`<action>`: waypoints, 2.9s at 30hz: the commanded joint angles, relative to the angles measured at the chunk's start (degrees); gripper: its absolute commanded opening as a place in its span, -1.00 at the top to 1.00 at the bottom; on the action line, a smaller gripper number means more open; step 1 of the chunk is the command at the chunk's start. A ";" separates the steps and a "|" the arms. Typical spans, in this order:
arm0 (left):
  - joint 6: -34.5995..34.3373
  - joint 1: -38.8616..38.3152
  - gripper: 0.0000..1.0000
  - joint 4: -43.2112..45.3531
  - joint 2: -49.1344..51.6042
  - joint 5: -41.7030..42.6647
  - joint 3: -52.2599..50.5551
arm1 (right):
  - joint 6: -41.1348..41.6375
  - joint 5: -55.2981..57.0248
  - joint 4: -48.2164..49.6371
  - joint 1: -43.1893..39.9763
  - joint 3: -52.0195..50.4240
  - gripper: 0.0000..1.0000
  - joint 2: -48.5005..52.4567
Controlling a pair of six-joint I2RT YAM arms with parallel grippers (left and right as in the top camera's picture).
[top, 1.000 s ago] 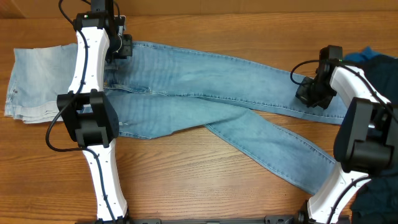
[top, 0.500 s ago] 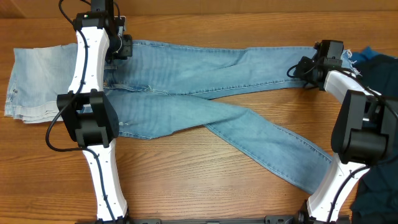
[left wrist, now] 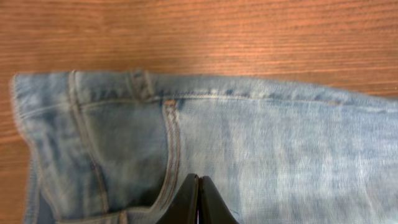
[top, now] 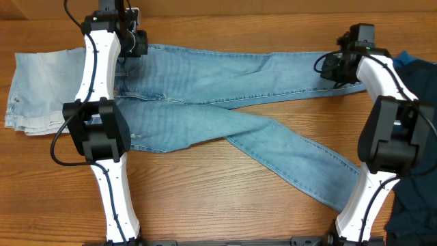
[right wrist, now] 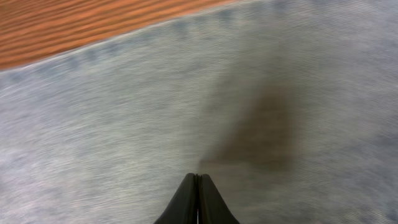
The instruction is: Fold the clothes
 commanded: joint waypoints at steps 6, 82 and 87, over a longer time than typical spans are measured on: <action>-2.49 -0.13 0.92 12.96 1.27 2.12 -17.84 | -3.06 -1.73 0.90 1.25 0.85 0.92 -0.61; -13.64 -0.87 -1.00 -32.28 -26.77 -5.31 6.73 | 16.09 4.39 -54.23 -2.60 -11.65 -0.72 -57.75; -13.62 -0.87 -1.00 -24.20 -26.75 -5.18 -4.76 | 14.21 1.60 -50.69 -8.20 -28.39 -0.85 -59.74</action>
